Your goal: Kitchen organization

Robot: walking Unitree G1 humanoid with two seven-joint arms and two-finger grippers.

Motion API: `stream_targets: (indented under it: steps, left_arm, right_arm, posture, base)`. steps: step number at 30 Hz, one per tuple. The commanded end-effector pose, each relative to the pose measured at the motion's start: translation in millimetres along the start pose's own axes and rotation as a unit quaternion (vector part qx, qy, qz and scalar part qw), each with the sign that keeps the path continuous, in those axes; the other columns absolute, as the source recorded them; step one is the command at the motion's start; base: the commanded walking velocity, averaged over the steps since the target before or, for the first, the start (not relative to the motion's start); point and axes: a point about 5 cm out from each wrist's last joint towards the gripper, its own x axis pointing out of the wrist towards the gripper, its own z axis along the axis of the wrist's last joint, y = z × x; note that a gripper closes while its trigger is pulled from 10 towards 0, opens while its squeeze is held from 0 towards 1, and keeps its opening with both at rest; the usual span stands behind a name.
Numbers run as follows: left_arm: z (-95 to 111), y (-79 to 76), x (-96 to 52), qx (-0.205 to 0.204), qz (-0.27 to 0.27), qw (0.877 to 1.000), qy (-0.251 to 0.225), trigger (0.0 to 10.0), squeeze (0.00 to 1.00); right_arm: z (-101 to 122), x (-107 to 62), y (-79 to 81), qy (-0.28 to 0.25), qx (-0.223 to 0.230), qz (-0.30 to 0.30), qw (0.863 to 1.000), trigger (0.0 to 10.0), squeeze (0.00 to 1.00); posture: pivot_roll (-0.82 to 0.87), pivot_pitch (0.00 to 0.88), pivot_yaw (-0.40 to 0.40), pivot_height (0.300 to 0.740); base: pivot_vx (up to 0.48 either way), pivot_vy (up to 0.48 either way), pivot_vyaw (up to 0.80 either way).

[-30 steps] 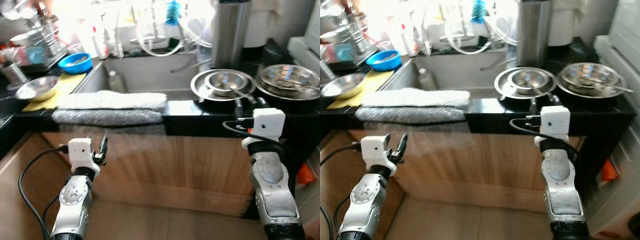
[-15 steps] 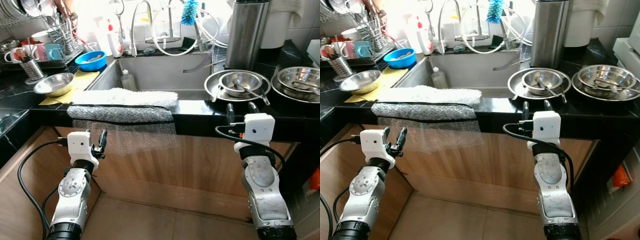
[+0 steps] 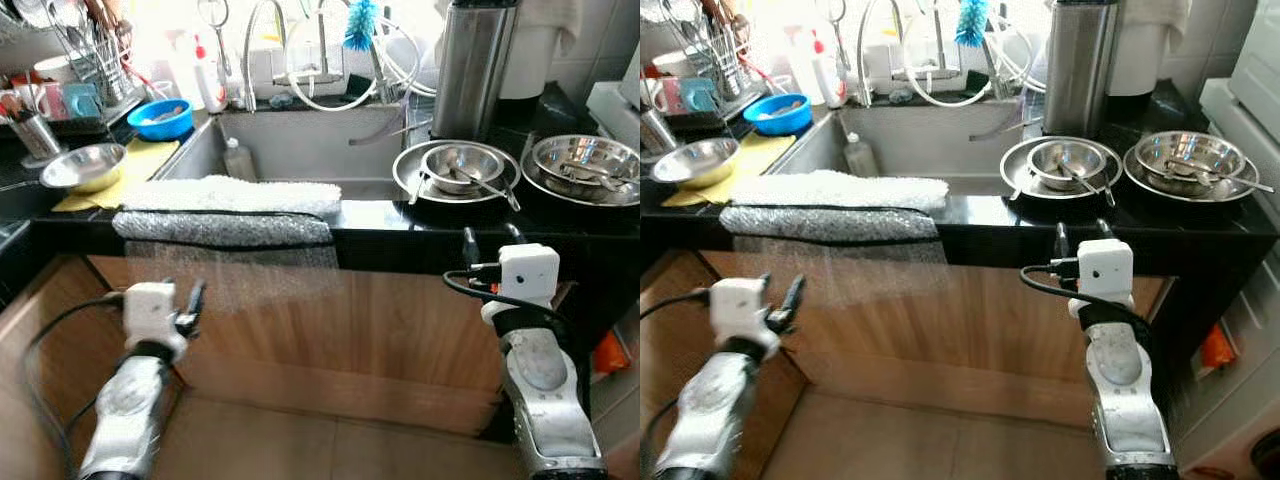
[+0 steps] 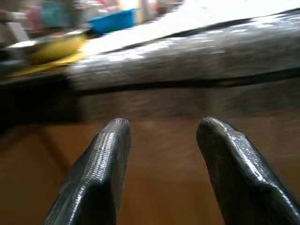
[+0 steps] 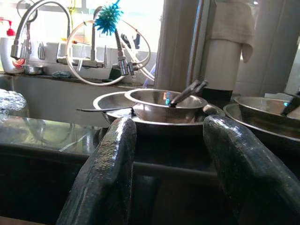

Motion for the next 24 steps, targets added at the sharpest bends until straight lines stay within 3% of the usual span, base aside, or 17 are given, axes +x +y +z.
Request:
stream_targets:
  steps: [1,3,9,14,19,24]
  left_arm:
    - [5,3.7,-4.8,0.020,-0.010,1.000,-0.011,10.0,0.00]
    - [2,0.2,-15.8,0.020,-0.019,1.000,-0.006,10.0,0.00]
    - [5,-15.3,-27.0,-0.006,-0.029,0.999,-0.015,10.0,0.00]
    - [14,-25.8,-13.2,-0.029,-0.028,0.999,-0.032,10.0,0.00]
    - [15,-28.1,-9.2,-0.037,-0.016,0.999,-0.033,10.0,0.00]
    - [18,-29.8,1.1,-0.048,-0.003,0.998,-0.038,10.0,0.00]
  right_arm:
    - [0,2.6,3.2,0.000,0.007,0.011,1.000,10.0,0.00]
    - [1,3.8,1.7,-0.001,0.005,0.013,1.000,10.0,0.00]
    - [-1,1.7,0.4,0.000,0.004,0.012,1.000,10.0,0.00]
    - [-2,0.3,10.0,0.001,0.012,0.018,1.000,10.0,0.00]
    - [-4,-3.7,13.4,0.004,0.016,0.018,1.000,10.0,0.00]
    - [-13,-18.7,17.5,0.023,0.015,0.029,0.999,10.0,0.00]
  posture:
    - [-0.09,0.000,0.074,0.740]
    - [-0.08,0.000,0.071,0.740]
    - [-0.08,0.000,0.069,0.740]
    - [-0.08,0.000,0.084,0.740]
    - [-0.10,0.000,0.103,0.740]
    - [-0.11,0.000,0.118,0.740]
  base:
    - [0.000,0.000,0.00]
    - [0.000,0.000,0.00]
    - [0.000,0.000,0.00]
    - [0.000,0.000,0.00]
    - [0.000,0.000,0.00]
    - [0.000,0.000,0.00]
